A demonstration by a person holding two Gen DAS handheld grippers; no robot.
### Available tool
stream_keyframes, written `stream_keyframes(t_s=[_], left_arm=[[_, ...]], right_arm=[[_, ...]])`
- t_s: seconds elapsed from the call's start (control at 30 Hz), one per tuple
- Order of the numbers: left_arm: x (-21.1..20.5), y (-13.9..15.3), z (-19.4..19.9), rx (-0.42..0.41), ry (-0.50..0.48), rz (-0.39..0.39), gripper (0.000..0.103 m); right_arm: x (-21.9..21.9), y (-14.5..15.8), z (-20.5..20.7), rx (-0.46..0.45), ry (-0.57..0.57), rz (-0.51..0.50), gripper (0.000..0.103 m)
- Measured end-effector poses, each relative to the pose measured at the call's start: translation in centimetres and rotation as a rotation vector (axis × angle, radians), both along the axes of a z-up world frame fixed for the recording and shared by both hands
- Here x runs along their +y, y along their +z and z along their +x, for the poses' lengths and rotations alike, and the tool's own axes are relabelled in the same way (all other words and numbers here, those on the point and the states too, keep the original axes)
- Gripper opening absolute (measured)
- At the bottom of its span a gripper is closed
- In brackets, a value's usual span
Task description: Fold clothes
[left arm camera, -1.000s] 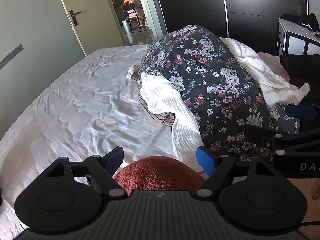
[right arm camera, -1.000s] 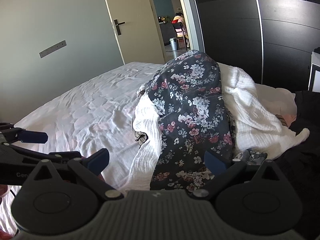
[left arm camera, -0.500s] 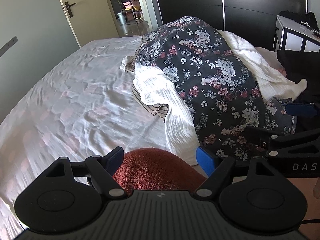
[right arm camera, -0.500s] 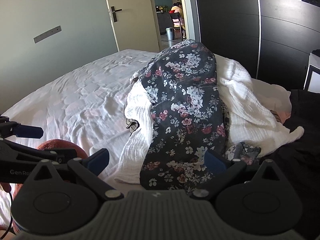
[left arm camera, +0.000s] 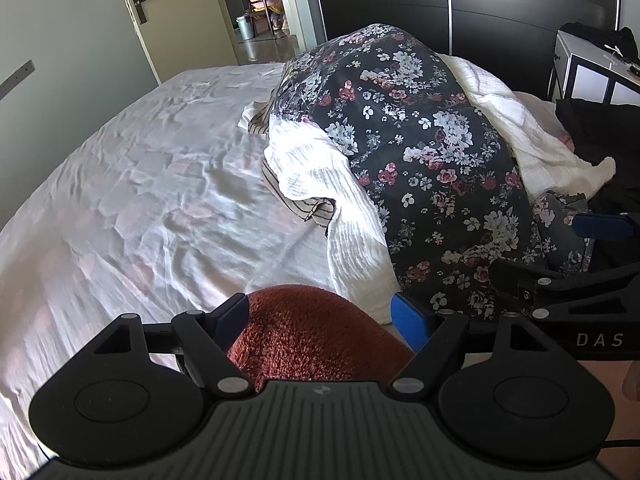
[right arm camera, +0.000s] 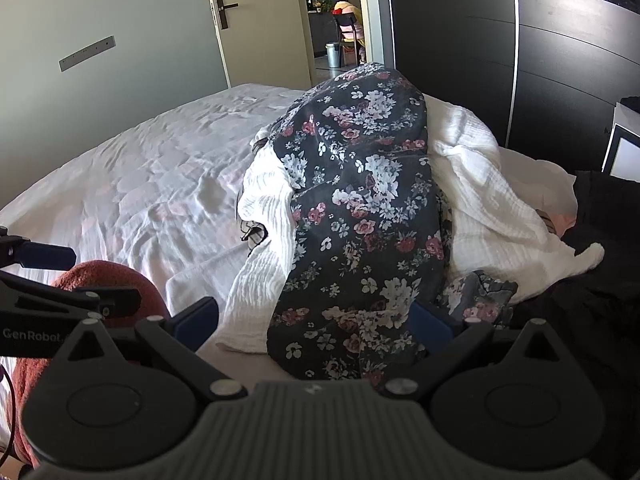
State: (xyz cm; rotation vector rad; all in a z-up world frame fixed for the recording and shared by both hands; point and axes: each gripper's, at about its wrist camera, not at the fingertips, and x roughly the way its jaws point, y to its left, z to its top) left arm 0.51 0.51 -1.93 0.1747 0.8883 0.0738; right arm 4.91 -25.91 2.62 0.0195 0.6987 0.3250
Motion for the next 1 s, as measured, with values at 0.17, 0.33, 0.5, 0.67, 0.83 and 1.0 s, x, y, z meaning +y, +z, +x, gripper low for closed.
stream_keyframes(t_s=[0.17, 0.33, 0.5, 0.67, 0.83, 1.0], left_arm=[[-0.01, -0.15, -0.05, 0.003, -0.002, -0.003, 0.092], [0.05, -0.3, -0.22, -0.001, -0.007, -0.015, 0.092], [0.07, -0.32, -0.25, -0.001, -0.006, -0.016, 0.092], [0.09, -0.26, -0.2, -0.004, 0.0, -0.01, 0.092], [0.25, -0.1, -0.2, -0.008, 0.0, -0.006, 0.092], [0.4, 0.25, -0.16, -0.015, -0.007, -0.005, 0.092]], right_arm=[[0.12, -0.13, 0.15, 0.006, 0.0, -0.018, 0.102], [0.0, -0.31, 0.24, 0.018, 0.0, -0.011, 0.102], [0.05, -0.42, 0.27, 0.015, 0.003, -0.018, 0.102], [0.12, -0.29, 0.08, -0.004, 0.01, -0.022, 0.102], [0.13, -0.04, -0.08, -0.021, 0.014, -0.017, 0.102], [0.09, 0.04, -0.24, -0.042, 0.014, -0.017, 0.102]])
